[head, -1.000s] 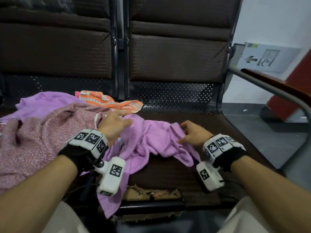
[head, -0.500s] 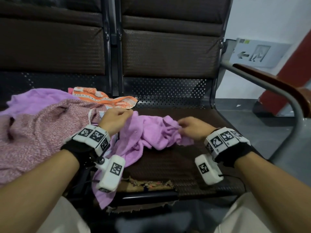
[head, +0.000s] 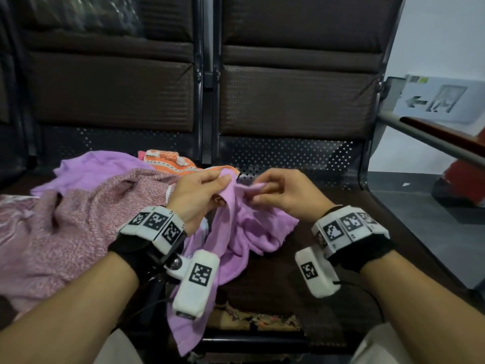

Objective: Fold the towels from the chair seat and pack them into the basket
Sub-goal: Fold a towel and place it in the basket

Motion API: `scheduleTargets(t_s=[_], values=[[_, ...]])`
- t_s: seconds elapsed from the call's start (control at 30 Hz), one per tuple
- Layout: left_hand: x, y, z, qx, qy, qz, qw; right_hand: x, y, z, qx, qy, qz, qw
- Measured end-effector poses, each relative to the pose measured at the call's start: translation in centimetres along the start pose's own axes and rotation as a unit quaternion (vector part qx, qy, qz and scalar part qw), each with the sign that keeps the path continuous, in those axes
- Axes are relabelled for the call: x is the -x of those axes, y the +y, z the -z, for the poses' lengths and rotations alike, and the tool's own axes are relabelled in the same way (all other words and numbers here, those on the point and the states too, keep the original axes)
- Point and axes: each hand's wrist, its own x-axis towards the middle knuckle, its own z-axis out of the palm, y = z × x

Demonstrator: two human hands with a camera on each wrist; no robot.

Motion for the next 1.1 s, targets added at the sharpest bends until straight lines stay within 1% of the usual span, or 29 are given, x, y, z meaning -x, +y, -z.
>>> scheduleTargets(t_s=[0.03, 0.07, 0.1, 0.13, 0.2, 0.23, 0.27, 0.33, 0.4, 0.5, 0.6, 0.7, 0.83, 0.93, 1.0, 1.1], values=[[-0.1, 0.0, 0.2, 0.003, -0.002, 0.004, 1.000, -0.1, 0.1, -0.1, 0.101, 0.020, 0.016, 0.995], [-0.3, -0.1, 0.5, 0.003, -0.004, 0.006, 1.000, -0.1, 0.1, -0.1, 0.188, 0.032, 0.035, 0.981], [-0.3, -0.2, 0.7, -0.001, -0.003, 0.007, 1.000, -0.1, 0.0, -0.1, 0.239, 0.033, 0.060, 0.969], [-0.4, -0.3, 1.0, -0.007, 0.000, 0.004, 1.000, -0.1, -0.1, -0.2, 0.249, 0.022, 0.093, 0.964], [-0.5, -0.5, 1.4, -0.030, 0.007, -0.004, 1.000, -0.1, -0.9, -0.7, 0.203, -0.019, 0.165, 0.965], [-0.6, -0.6, 1.5, -0.041, 0.010, -0.004, 0.999, -0.1, -1.1, -1.2, 0.174, -0.031, 0.184, 0.967], [-0.7, -0.7, 1.6, -0.049, 0.009, -0.002, 0.999, -0.1, -1.3, -1.6, 0.143, -0.031, 0.182, 0.972], [-0.8, -0.9, 1.5, -0.062, -0.001, 0.013, 0.998, -0.1, -1.4, -2.4, 0.105, -0.008, 0.153, 0.983], [-0.7, -1.1, 1.3, -0.072, -0.017, 0.019, 0.997, -0.2, -0.8, -2.7, 0.106, 0.022, 0.129, 0.986], [-0.5, -1.0, 1.1, -0.073, -0.035, 0.030, 0.996, -0.2, 0.0, -2.7, 0.103, 0.043, 0.094, 0.989], [-0.1, -0.5, 0.8, -0.036, -0.053, 0.052, 0.997, -0.2, 0.2, -2.9, 0.093, 0.080, 0.082, 0.989], [0.3, -0.2, 0.3, -0.024, -0.062, 0.056, 0.996, -0.2, 0.2, -3.0, 0.076, 0.106, 0.075, 0.989], [0.7, -0.2, 0.1, -0.036, -0.095, 0.038, 0.994, -0.1, 0.2, -3.0, 0.055, 0.129, 0.064, 0.988], [1.1, -0.3, 0.3, -0.074, -0.130, 0.001, 0.989, 0.0, 0.2, -3.0, 0.037, 0.140, 0.049, 0.988], [1.3, -0.4, 0.4, -0.103, -0.135, -0.024, 0.985, 0.1, 0.1, -3.0, 0.024, 0.139, 0.036, 0.989], [1.3, -0.7, 0.4, -0.135, -0.122, -0.045, 0.982, 0.4, -0.1, -3.0, 0.006, 0.129, 0.020, 0.991]])
